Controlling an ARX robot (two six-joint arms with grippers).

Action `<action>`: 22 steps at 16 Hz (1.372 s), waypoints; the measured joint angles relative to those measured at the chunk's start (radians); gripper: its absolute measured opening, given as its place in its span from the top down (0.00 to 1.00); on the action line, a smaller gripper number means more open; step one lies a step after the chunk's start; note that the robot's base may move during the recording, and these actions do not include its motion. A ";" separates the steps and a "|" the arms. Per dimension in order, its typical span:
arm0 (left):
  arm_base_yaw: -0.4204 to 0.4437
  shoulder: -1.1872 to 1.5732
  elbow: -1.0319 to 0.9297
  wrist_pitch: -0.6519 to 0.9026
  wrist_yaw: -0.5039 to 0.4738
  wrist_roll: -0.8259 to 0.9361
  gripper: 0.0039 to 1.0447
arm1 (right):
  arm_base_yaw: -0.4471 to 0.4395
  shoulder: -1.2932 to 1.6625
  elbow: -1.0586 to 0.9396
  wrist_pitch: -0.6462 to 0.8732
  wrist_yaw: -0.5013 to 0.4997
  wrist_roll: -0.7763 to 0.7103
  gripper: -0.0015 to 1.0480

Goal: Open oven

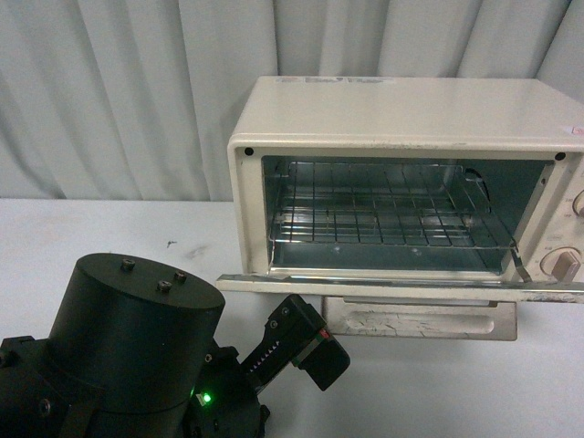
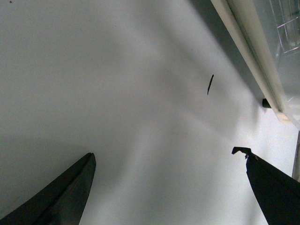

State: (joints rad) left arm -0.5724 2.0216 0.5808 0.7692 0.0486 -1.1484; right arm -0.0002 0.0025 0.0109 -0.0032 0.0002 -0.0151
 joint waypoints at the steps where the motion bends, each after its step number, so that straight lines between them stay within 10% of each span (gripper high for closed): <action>1: 0.000 0.000 0.000 0.000 0.000 0.000 0.06 | 0.000 0.000 0.000 -0.001 0.000 0.000 0.85; 10: 0.000 0.000 0.000 0.000 0.000 0.000 0.06 | 0.000 0.000 0.000 0.000 0.000 0.000 0.08; 14: -0.027 0.009 -0.091 0.218 -0.233 -0.062 0.06 | 0.000 0.000 0.000 -0.001 0.001 0.000 0.06; 17: 0.026 -0.078 -0.199 0.337 -0.139 0.011 0.06 | 0.000 0.000 0.000 0.000 0.001 0.000 0.06; 19: 0.193 -0.340 -0.373 0.244 0.121 0.252 0.06 | 0.000 0.000 0.000 0.000 0.000 0.000 0.06; 22: 0.312 -0.591 -0.408 0.061 0.205 0.424 0.06 | 0.000 0.000 0.000 -0.001 0.000 0.000 0.06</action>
State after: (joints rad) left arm -0.2604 1.4303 0.1726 0.8299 0.2535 -0.7242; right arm -0.0002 0.0025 0.0109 -0.0040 0.0006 -0.0147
